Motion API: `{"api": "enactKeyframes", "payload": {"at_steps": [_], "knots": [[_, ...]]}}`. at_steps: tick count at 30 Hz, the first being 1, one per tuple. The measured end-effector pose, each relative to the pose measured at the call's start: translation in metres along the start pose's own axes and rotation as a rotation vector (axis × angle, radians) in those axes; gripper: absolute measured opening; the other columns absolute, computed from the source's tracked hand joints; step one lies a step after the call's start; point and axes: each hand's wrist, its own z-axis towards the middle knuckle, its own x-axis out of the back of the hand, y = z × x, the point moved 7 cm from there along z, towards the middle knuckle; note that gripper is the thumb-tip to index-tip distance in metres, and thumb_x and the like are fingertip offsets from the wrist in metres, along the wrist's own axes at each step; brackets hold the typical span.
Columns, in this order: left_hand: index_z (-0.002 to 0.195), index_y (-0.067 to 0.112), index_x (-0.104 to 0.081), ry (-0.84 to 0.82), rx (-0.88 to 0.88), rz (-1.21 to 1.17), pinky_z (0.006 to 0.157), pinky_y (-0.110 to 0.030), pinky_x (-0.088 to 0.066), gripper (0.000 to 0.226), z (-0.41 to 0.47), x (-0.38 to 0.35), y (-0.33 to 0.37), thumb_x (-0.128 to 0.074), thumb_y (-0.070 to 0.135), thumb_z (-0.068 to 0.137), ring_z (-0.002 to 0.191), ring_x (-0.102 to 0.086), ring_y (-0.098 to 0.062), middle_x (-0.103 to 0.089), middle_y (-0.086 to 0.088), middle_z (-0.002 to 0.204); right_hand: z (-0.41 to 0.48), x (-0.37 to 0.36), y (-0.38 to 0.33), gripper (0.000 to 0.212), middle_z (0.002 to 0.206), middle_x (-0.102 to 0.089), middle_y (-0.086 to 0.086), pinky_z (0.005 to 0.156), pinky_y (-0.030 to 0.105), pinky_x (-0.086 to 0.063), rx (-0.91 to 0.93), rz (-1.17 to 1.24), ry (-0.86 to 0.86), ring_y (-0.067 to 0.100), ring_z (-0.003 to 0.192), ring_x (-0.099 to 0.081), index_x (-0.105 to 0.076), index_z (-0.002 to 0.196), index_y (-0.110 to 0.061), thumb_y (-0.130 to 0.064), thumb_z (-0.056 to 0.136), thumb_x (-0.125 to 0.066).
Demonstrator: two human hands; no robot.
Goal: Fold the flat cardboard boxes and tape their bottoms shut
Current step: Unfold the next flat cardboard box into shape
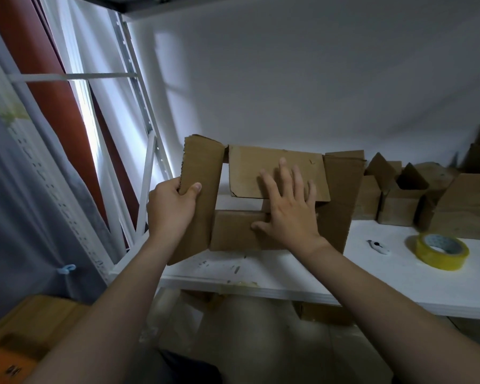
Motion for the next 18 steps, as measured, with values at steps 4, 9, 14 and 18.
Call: {"api": "enactKeyframes", "payload": {"at_steps": [4,9,14,18], "knots": [[0.109,0.011,-0.072,0.083,-0.033,0.088,0.076,-0.031,-0.046,0.031,-0.014,0.003,-0.014,-0.060,0.038,0.099,0.078,-0.060,-0.018,-0.063,0.006,0.087,0.024,-0.010,-0.008,0.138,0.167,0.016,0.015,0.119,0.068,-0.007,0.059,-0.074,-0.057,0.041,0.153,0.010,0.010,0.159,-0.032,-0.068,0.063,-0.082],[0.098,0.012,-0.069,0.126,0.025,0.102,0.071,-0.030,-0.048,0.030,-0.036,-0.005,-0.051,-0.056,0.038,0.101,0.078,-0.065,-0.022,-0.068,-0.001,0.084,0.034,-0.041,-0.027,0.125,0.165,0.019,0.017,0.116,0.073,-0.005,0.106,-0.105,-0.152,0.048,0.151,0.011,-0.001,0.156,-0.030,-0.061,0.066,-0.082],[0.112,0.010,-0.067,0.104,0.205,0.134,0.087,-0.047,-0.055,0.039,-0.062,-0.020,-0.088,-0.049,0.043,0.103,0.097,-0.066,-0.031,-0.070,-0.008,0.103,0.021,-0.072,-0.042,0.055,0.166,0.008,0.020,0.117,0.072,-0.011,0.146,-0.097,-0.187,0.048,0.151,0.001,-0.037,0.129,-0.018,-0.036,0.089,-0.069],[0.124,0.009,-0.062,0.056,0.236,0.162,0.094,-0.046,-0.051,0.038,-0.073,-0.031,-0.097,-0.047,0.039,0.104,0.108,-0.066,-0.033,-0.068,-0.010,0.118,0.009,-0.085,-0.046,0.046,0.166,0.006,0.022,0.118,0.069,-0.011,0.189,-0.091,-0.178,0.051,0.150,-0.003,-0.041,0.130,-0.018,-0.034,0.093,-0.064]]}}
